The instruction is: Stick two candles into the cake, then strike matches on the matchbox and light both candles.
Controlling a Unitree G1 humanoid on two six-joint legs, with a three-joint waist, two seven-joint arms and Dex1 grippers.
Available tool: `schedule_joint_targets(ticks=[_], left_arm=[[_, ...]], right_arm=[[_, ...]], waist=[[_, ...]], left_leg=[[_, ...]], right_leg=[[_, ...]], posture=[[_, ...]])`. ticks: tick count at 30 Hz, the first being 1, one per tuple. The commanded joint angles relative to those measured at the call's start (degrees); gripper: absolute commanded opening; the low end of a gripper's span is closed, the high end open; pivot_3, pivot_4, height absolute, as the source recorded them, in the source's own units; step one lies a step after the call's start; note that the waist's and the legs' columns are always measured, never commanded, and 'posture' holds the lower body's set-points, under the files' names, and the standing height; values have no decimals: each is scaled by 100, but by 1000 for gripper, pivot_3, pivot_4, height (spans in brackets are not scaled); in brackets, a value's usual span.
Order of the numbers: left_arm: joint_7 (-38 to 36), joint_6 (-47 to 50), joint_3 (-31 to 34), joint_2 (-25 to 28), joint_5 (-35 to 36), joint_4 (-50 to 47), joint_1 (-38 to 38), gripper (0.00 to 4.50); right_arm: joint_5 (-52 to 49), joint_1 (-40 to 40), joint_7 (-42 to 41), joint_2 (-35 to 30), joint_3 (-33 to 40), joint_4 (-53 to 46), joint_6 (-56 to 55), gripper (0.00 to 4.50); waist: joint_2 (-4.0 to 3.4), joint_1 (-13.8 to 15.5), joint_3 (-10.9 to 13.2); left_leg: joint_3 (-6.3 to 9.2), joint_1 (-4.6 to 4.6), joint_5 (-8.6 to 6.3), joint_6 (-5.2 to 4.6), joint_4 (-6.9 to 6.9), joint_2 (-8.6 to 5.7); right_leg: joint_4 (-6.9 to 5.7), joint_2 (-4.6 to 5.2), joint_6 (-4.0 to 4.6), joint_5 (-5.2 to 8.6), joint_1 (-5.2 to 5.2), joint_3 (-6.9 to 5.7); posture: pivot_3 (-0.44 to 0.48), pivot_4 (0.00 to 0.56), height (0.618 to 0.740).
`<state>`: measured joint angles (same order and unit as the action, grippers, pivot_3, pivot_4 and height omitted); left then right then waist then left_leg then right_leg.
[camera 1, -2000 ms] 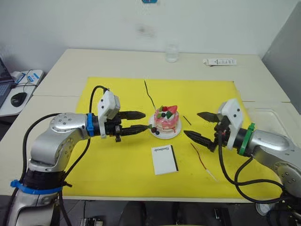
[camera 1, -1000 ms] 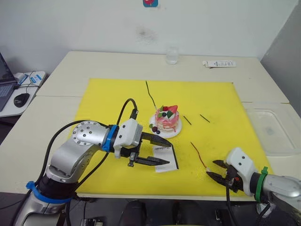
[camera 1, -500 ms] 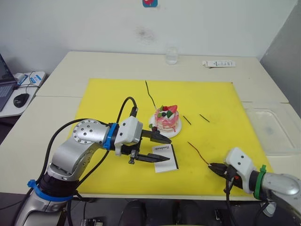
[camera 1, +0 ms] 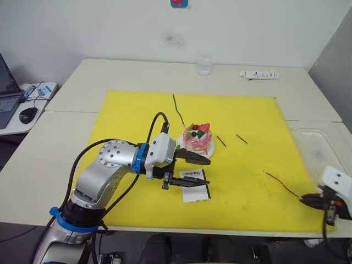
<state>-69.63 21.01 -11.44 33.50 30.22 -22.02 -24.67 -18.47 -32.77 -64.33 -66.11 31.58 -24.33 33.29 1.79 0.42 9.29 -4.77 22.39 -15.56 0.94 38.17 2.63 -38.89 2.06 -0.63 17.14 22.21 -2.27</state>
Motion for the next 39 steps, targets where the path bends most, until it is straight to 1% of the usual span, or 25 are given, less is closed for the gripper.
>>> schedule_joint_targets(ticks=[1, 7, 10, 12, 14, 16, 21, 25, 29, 38, 39], left_arm=[[71, 13, -2, -17, 100, -278, 111, 2348], [128, 31, -81, -71, 85, -371, 163, 2348], [144, 59, -74, -78, 95, -383, 147, 2348], [164, 73, -80, -68, 102, -440, 196, 2348], [193, 95, -94, -77, 107, -482, 224, 2348], [216, 113, -107, -99, 112, -503, 224, 2348], [419, 298, -118, -236, 212, -648, 186, 2348], [542, 367, -163, -254, 182, -784, 248, 2348], [726, 453, -182, -251, 211, -951, 325, 2348], [986, 732, -151, -211, 365, -1235, 403, 2348], [1002, 753, -153, -217, 373, -1232, 379, 2348]], right_arm=[[328, -294, -470, 52, 509, 103, -543, 17], [491, -171, -530, 124, 287, 347, -683, 17], [509, -138, -542, 108, 225, 413, -546, 675], [621, -47, -487, 41, 134, 505, -621, 1286], [696, 44, -487, -48, 57, 535, -545, 2076], [622, 114, -595, -159, 10, 420, -190, 2733], [367, 514, -433, -374, -65, -164, 1111, 2733], [243, 770, -196, -420, -204, -551, 2011, 2733], [350, 698, -84, -453, -377, -667, 2232, 2733], [361, 651, -83, -637, -501, -769, 2448, 2733], [337, 649, -84, -644, -502, -793, 2511, 2573]], waist=[[0, -21, 0], [0, -47, 0], [0, -39, 0], [0, -42, 0], [0, -45, 0], [-2, -43, -1], [-3, -42, -1], [-2, -39, 0], [-2, -35, 0], [-1, -38, 0], [-1, -38, 0]], left_leg=[[0, -2, 0, 0, 0, 1], [0, -15, 1, 3, 1, 3], [0, -27, 2, 3, 1, 0], [-2, -27, 2, 3, 1, -3], [-3, -27, 2, 3, 1, -4], [-3, -28, 2, 3, 1, -3], [-1, -28, 2, 3, 1, 1], [0, -27, 2, 3, 1, 1], [0, -25, 2, 3, 0, 1], [0, -27, 2, 3, 1, -1], [0, -26, 2, 3, 1, -1]], right_leg=[[-1, 0, -10, 6, 0, 0], [-8, 0, -10, 5, -6, 7], [-9, 0, -9, 5, -18, 6], [-8, 0, -10, 5, -18, 8], [-7, 0, -10, 5, -19, 10], [-6, 0, -10, 5, -18, 10], [-7, 1, -9, 5, -18, 10], [-6, 3, -10, 5, -18, 9], [-3, 3, -10, 5, -18, 9], [-6, 3, -10, 5, -18, 9], [-5, 2, -10, 5, -18, 9]], posture=[[0, 150, 740], [0, 150, 740], [0, 150, 740], [0, 150, 740], [0, 150, 740], [0, 150, 740], [0, 150, 740], [0, 150, 740], [0, 150, 740], [0, 150, 740], [0, 150, 740]])
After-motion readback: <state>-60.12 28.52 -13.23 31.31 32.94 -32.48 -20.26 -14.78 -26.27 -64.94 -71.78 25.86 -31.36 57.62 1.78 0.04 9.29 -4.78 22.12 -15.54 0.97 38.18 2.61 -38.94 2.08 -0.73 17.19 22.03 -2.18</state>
